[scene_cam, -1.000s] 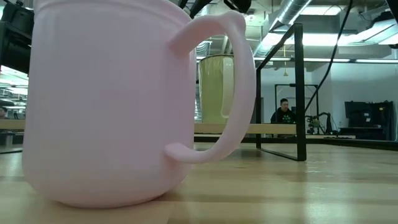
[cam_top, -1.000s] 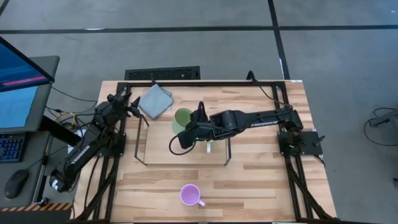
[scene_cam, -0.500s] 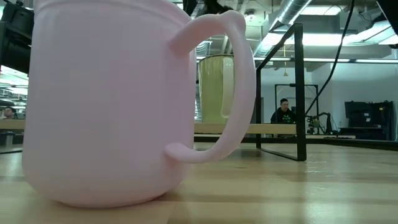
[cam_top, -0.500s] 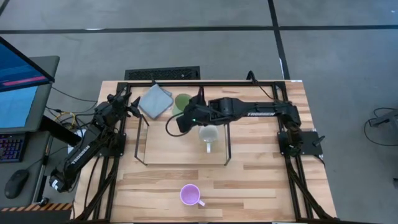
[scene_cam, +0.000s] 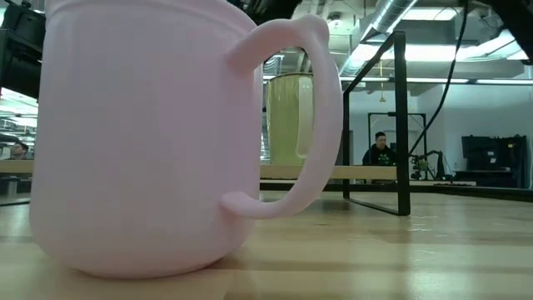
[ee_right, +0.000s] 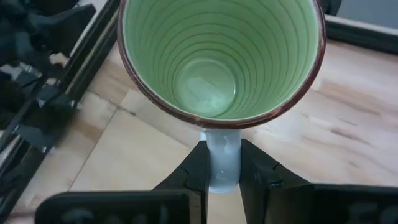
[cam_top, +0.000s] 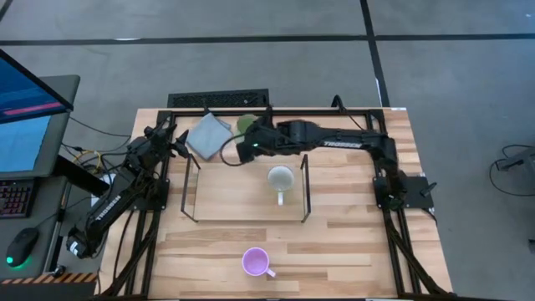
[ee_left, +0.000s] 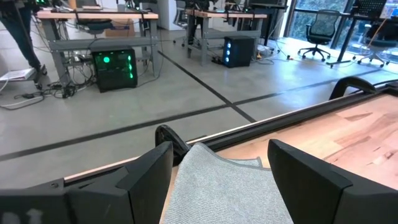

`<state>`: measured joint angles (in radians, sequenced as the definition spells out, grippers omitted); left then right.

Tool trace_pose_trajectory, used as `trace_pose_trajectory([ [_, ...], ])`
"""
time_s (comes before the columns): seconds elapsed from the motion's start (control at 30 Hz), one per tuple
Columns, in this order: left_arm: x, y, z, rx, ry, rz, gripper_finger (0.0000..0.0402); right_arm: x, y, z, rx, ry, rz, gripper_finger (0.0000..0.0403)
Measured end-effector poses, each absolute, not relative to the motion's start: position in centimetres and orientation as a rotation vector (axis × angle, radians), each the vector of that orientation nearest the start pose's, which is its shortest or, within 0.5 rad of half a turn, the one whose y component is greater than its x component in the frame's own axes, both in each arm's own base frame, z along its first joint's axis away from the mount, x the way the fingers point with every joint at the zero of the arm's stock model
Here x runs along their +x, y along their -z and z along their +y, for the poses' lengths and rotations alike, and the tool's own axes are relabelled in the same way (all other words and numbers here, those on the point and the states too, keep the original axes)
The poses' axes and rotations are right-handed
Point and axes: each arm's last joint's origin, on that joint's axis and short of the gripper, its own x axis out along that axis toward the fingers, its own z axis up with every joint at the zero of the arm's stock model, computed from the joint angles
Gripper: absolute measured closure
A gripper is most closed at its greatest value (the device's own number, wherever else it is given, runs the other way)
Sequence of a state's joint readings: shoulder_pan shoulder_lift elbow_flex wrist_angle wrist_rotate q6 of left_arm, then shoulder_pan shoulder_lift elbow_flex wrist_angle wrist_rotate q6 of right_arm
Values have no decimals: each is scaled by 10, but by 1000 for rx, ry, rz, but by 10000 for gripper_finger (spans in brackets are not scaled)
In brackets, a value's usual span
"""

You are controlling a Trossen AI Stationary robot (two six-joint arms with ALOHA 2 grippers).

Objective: Stack small to large cups/mugs on shelf
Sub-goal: Put the green mug on the shelf

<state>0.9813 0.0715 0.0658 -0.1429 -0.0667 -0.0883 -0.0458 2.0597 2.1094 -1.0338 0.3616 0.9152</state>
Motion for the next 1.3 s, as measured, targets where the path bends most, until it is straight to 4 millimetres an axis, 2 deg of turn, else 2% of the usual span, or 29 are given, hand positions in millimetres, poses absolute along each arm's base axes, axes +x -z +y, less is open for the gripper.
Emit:
trace_pose_trajectory([
  [0.1, 53, -167, 82, -150, -1052, 93, 148, 446, -307, -33, 657, 758, 822, 333],
  [0.17, 53, -167, 82, -149, -1052, 94, 148, 460, -299, -34, 666, 714, 775, 333],
  [0.23, 53, -166, 82, -150, -1050, 97, 148, 460, -288, -35, 658, 729, 839, 333],
  [0.3, 53, -166, 82, -153, -1049, 103, 148, 468, -282, -41, 683, 713, 811, 333],
  [0.4, 54, -165, 83, -159, -1046, 116, 148, 470, -266, -46, 691, 731, 877, 333],
  [0.57, 54, -164, 84, -162, -1050, 125, 148, 480, -255, -54, 723, 700, 858, 335],
  [0.67, 54, -164, 84, -163, -1054, 127, 148, 482, -242, -57, 730, 700, 906, 335],
  [0.87, 54, -163, 84, -166, -1057, 132, 148, 491, -231, -64, 734, 673, 884, 335],
  [1.07, 55, -163, 85, -168, -1054, 135, 148, 487, -220, -69, 740, 695, 956, 335],
  [1.3, 55, -163, 85, -169, -1055, 137, 148, 488, -221, -74, 745, 700, 945, 335],
])
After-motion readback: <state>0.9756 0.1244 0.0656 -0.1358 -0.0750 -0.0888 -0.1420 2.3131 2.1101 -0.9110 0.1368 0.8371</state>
